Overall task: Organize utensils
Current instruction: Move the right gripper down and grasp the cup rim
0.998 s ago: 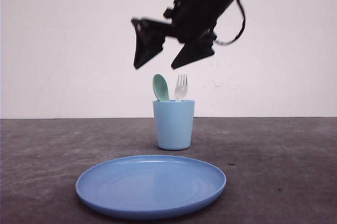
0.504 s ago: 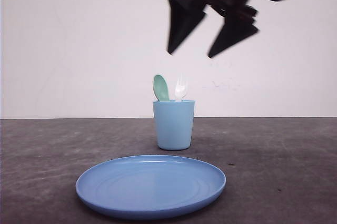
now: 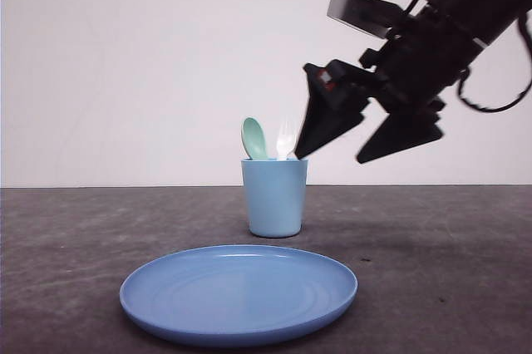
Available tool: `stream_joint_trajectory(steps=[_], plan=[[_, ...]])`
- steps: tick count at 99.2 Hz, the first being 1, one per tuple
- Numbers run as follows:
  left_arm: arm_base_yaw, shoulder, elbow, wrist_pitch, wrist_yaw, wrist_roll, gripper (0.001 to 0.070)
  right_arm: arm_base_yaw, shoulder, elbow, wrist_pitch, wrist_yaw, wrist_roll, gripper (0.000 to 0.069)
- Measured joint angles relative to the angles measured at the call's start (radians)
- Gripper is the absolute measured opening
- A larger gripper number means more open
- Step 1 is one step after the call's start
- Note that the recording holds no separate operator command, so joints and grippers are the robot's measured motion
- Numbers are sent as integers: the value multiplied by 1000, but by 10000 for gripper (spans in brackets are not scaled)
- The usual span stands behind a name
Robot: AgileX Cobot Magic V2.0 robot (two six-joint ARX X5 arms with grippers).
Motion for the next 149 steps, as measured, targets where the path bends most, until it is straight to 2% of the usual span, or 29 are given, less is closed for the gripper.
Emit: stream_joint_trajectory(steps=[51,124,149], plan=[[0,1,0,0,0,0,240,-5,219,2,289,-54,71,680],[0,1,0,1,0,0,240,-3,373,202,273,-82,93,680],[0,1,0,2,0,0,240,8,377,208,273,-84,93,680]])
